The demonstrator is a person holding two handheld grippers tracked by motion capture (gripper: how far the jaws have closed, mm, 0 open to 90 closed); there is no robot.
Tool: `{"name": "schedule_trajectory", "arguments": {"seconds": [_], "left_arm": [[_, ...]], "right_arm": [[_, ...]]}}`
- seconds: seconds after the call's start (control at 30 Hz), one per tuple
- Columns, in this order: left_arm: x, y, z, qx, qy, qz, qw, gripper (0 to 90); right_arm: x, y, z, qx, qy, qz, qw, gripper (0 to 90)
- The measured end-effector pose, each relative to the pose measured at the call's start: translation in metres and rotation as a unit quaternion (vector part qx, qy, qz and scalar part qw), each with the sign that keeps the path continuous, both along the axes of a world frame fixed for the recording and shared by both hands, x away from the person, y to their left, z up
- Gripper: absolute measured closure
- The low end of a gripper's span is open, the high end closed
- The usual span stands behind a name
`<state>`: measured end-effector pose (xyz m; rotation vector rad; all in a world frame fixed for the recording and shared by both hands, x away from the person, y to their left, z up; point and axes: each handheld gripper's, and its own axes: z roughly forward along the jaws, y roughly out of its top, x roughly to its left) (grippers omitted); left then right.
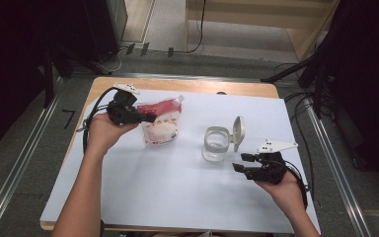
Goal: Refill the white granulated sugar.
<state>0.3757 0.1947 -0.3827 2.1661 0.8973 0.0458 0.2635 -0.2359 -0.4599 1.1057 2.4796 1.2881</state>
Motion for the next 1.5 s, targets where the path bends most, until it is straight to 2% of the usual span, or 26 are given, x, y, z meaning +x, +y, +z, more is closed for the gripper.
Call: {"name": "schedule_trajectory", "arguments": {"seconds": [0.2, 0.3, 0.43, 0.53, 0.6, 0.67, 0.7, 0.77, 0.93, 1.03, 1.13, 1.3, 1.43, 1.5], "left_arm": [[0.001, 0.000, 0.000, -0.004, 0.009, 0.003, 0.9999, 90.0], [0.002, 0.000, -0.001, -0.021, 0.015, -0.002, 0.9997, 90.0], [0.002, -0.003, 0.000, -0.016, 0.006, -0.005, 0.9998, 90.0], [0.002, -0.006, 0.002, -0.014, 0.013, -0.002, 0.9998, 90.0], [0.001, -0.007, 0.003, -0.012, 0.009, 0.000, 0.9999, 90.0], [0.000, -0.010, 0.005, -0.002, -0.001, -0.002, 1.0000, 90.0], [-0.001, -0.012, 0.008, 0.007, 0.001, -0.006, 1.0000, 90.0], [-0.002, -0.013, 0.010, 0.009, 0.005, -0.003, 0.9999, 90.0], [-0.004, -0.014, 0.017, -0.007, 0.025, -0.014, 0.9996, 90.0], [-0.008, -0.014, 0.023, -0.023, 0.026, -0.020, 0.9992, 90.0], [-0.015, -0.014, 0.032, -0.030, 0.021, -0.021, 0.9991, 90.0], [-0.022, -0.015, 0.041, -0.022, 0.011, -0.016, 0.9996, 90.0], [-0.026, -0.012, 0.046, -0.029, 0.018, -0.017, 0.9993, 90.0], [-0.029, -0.010, 0.049, -0.044, 0.025, -0.026, 0.9984, 90.0]], "right_arm": [[-0.004, 0.009, 0.004, 0.004, -0.008, 0.016, 0.9998, 47.5], [-0.006, 0.013, 0.005, 0.006, -0.009, 0.021, 0.9997, 48.9], [-0.008, 0.018, 0.007, 0.008, -0.012, 0.026, 0.9996, 48.5], [-0.009, 0.022, 0.008, 0.009, -0.016, 0.031, 0.9994, 48.7], [-0.010, 0.025, 0.009, 0.010, -0.016, 0.034, 0.9992, 48.7], [-0.012, 0.028, 0.010, 0.011, -0.022, 0.039, 0.9989, 48.9], [-0.013, 0.031, 0.011, 0.010, -0.023, 0.042, 0.9988, 48.8], [-0.013, 0.033, 0.011, 0.011, -0.023, 0.044, 0.9987, 48.8], [-0.013, 0.042, 0.009, 0.005, -0.019, 0.050, 0.9986, 48.8], [-0.013, 0.046, 0.009, 0.007, -0.019, 0.053, 0.9984, 48.8], [-0.012, 0.055, 0.009, 0.008, -0.025, 0.060, 0.9979, 48.8], [-0.011, 0.067, 0.008, 0.007, -0.025, 0.072, 0.9971, 50.1], [-0.007, 0.082, 0.004, 0.012, -0.017, 0.074, 0.9970, 50.7], [-0.006, 0.086, 0.003, 0.011, -0.014, 0.075, 0.9971, 50.7]]}}
